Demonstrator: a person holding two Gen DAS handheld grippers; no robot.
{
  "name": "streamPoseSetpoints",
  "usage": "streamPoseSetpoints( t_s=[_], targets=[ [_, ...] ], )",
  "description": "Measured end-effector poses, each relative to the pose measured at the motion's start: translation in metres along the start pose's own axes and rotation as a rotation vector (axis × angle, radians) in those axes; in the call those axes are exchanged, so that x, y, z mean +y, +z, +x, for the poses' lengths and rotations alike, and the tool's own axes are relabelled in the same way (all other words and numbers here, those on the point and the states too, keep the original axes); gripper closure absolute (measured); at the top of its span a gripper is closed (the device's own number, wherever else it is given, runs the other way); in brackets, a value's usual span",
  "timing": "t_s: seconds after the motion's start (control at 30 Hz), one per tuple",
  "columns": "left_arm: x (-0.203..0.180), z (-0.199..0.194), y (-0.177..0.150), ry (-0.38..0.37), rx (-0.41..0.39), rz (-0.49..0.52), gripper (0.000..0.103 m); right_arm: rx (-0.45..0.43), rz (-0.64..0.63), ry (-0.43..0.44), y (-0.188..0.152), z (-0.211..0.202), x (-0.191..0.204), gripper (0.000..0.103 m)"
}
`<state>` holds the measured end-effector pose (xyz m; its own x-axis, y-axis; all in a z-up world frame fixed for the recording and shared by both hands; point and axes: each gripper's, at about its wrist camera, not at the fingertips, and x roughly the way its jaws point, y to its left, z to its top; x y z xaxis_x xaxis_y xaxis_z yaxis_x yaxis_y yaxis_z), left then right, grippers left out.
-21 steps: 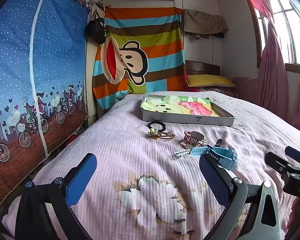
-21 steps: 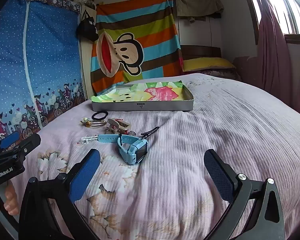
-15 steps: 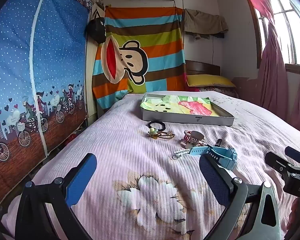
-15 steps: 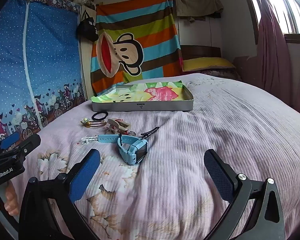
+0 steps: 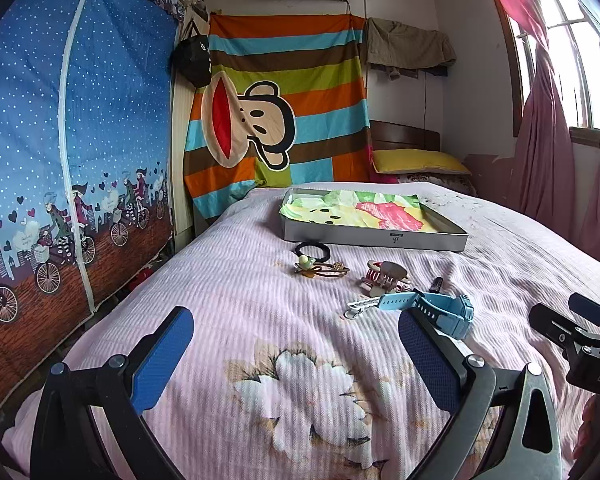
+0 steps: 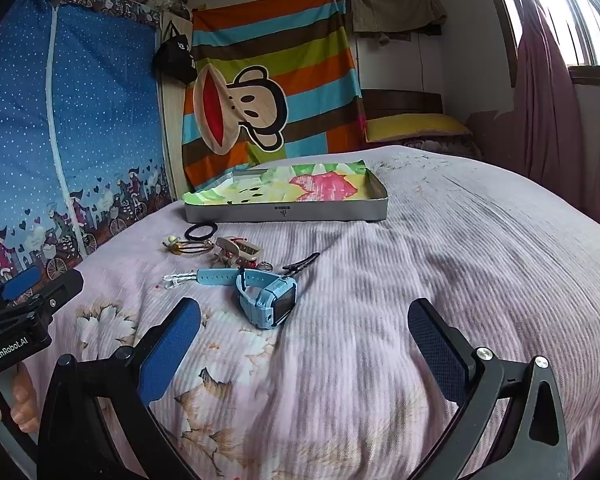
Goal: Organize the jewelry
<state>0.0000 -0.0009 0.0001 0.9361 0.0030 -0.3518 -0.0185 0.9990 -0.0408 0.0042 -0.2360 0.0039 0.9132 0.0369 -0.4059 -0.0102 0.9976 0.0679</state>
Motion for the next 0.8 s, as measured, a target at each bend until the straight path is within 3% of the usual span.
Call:
streamPoseSetpoints(
  t_s=[0.8],
  targets=[
    [-0.0006, -0.0001, -0.0002, 0.001, -0.002, 0.001, 0.000, 0.001, 0.003, 0.002, -0.0024, -0.0013, 0.0023, 0.001]
  ],
)
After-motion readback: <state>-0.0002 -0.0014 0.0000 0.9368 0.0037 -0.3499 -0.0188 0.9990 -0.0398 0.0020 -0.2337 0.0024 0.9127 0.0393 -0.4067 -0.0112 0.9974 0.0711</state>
